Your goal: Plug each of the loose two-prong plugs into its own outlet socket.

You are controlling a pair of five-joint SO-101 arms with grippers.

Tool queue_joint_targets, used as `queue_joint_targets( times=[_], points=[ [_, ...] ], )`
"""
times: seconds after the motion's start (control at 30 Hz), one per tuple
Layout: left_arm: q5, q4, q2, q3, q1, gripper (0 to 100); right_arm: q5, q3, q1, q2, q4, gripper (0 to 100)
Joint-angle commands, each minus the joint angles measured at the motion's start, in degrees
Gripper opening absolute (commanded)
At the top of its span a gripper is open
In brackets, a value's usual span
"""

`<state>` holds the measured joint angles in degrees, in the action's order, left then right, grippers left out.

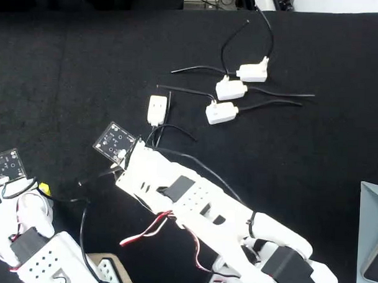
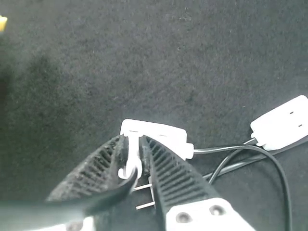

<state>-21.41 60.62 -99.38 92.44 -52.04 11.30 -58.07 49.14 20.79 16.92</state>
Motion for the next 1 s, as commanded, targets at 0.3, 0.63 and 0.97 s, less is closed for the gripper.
queue_joint_targets(
  times=[0.3,0.63,0.97],
  points=[
    [0.44,0.35,-0.53,-0.48,-0.04,25,-0.35,8.22,-0.35,5.67,2.99,1.1],
    [0.44,0.35,-0.53,-0.4,-0.04,25,-0.53,14.11,-0.44,-4.88,4.57,1.1],
    [0.44,0.35,-0.53,-0.22,-0.04,25,-2.73,17.1,-0.44,-3.03,12.92,13.9]
  ],
)
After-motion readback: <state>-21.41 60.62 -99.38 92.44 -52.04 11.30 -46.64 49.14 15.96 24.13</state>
